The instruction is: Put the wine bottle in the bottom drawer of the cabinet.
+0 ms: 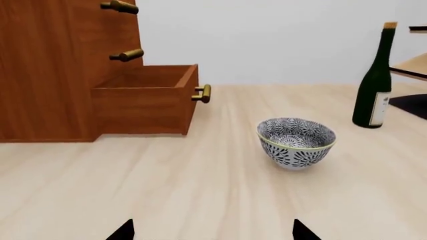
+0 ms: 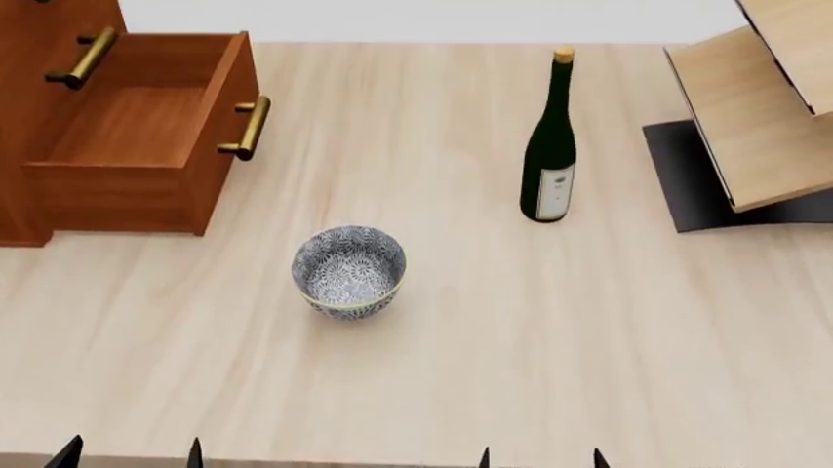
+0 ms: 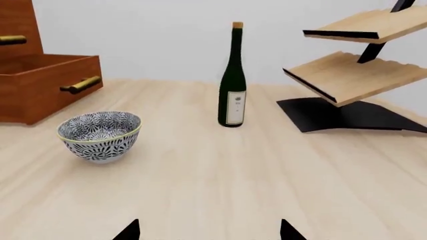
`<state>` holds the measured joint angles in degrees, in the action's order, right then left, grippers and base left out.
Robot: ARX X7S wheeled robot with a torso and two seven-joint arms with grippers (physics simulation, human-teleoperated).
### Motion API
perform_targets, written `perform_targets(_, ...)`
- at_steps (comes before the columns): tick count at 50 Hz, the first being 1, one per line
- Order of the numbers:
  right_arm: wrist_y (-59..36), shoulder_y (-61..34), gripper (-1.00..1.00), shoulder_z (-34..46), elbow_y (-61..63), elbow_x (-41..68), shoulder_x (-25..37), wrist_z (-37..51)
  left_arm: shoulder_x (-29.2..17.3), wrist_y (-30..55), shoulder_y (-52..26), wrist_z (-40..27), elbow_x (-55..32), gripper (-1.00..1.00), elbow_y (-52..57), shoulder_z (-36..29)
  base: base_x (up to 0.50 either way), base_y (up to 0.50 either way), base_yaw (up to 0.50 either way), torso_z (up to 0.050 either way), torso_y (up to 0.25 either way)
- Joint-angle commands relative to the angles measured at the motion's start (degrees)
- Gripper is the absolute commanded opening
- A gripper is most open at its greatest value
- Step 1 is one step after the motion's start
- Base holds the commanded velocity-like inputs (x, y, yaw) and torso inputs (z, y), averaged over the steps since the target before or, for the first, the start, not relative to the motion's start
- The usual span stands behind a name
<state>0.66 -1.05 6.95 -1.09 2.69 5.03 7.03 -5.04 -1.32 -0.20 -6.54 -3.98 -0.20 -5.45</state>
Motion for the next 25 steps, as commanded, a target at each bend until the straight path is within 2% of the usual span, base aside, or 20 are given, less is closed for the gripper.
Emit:
perform_targets(1, 0.6, -0.2, 1.0, 1.0, -0.5, 0.5, 0.8, 0.8, -0.7, 0.2, 0.0, -1.1, -0.7, 1.0, 0.1, -0.9, 0.0, 0.0, 0.0, 0.05, -0.029)
perform_targets(9, 0.1, 0.0, 1.0, 1.7, 0.4, 0.4, 1.3, 1.7, -1.2, -0.7, 0.0, -1.5, -1.0, 1.0, -0.1, -1.5, 0.0, 0.0, 0.0, 0.045, -0.013)
perform_targets(14, 0.4, 0.0, 1.0, 2.2, 0.5, 0.4, 1.6, 2.0, -1.4, -1.3, 0.0, -1.6, -1.4, 1.0, -0.4, -1.7, 0.0, 0.03, 0.0, 0.0, 0.0)
perform_targets(25, 1.0, -0.2, 1.0, 2.9, 0.0, 0.7, 2.1, 2.5, -2.0, -1.2, -0.1, -2.4, -1.9, 1.0, -0.2, -2.4, 0.0, 0.24, 0.0, 0.0, 0.0)
